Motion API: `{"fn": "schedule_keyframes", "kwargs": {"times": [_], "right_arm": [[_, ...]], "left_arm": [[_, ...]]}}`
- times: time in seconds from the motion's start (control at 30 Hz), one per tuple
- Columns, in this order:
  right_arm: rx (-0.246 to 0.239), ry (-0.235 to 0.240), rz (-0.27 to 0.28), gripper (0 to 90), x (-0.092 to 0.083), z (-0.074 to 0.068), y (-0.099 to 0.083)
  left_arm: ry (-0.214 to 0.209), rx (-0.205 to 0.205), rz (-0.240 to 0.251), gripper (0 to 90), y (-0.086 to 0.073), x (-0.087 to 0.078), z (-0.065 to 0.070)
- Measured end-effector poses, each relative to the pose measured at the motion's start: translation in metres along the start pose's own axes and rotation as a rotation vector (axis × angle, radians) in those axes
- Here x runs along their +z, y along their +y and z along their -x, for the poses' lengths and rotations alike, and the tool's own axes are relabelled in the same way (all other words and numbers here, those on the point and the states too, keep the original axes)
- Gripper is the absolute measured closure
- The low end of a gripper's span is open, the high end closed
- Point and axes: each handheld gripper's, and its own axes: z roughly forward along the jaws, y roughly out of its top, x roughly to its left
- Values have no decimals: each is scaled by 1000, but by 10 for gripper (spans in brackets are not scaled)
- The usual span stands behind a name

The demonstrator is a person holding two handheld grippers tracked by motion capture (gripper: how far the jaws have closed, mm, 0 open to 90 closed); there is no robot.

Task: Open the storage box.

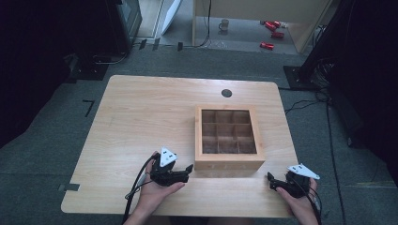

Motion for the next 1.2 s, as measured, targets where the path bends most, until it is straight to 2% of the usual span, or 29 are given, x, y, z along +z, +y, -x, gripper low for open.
{"fn": "schedule_keyframes", "kwargs": {"times": [0.27, 0.4, 0.53, 0.67, 0.73, 0.77, 0.97, 1.2], "right_arm": [[-5, 5, 0, 86, 0, 0, 0], [-5, 4, -1, 87, 0, 0, 0], [-8, 8, -1, 87, 0, 0, 0], [-23, 23, -5, 88, -1, 0, -1], [-28, 31, -7, 89, -2, 0, -1], [-12, 55, -7, 94, -3, 2, 0], [36, 88, 43, 122, -10, 3, 4], [39, 142, 109, 124, -21, -10, 15]], "left_arm": [[-16, 3, -14, 345, 3, 8, 9], [-37, 15, -21, 450, 4, 12, 13], [-49, 6, -23, 549, 4, 14, 14], [-94, 8, -24, 642, 6, 16, 14], [-102, 11, -25, 680, 6, 16, 14], [-113, 8, -26, 696, 6, 17, 15], [-122, 10, -32, 715, 6, 16, 13], [-140, 7, -18, 715, 9, 13, 11]]}}
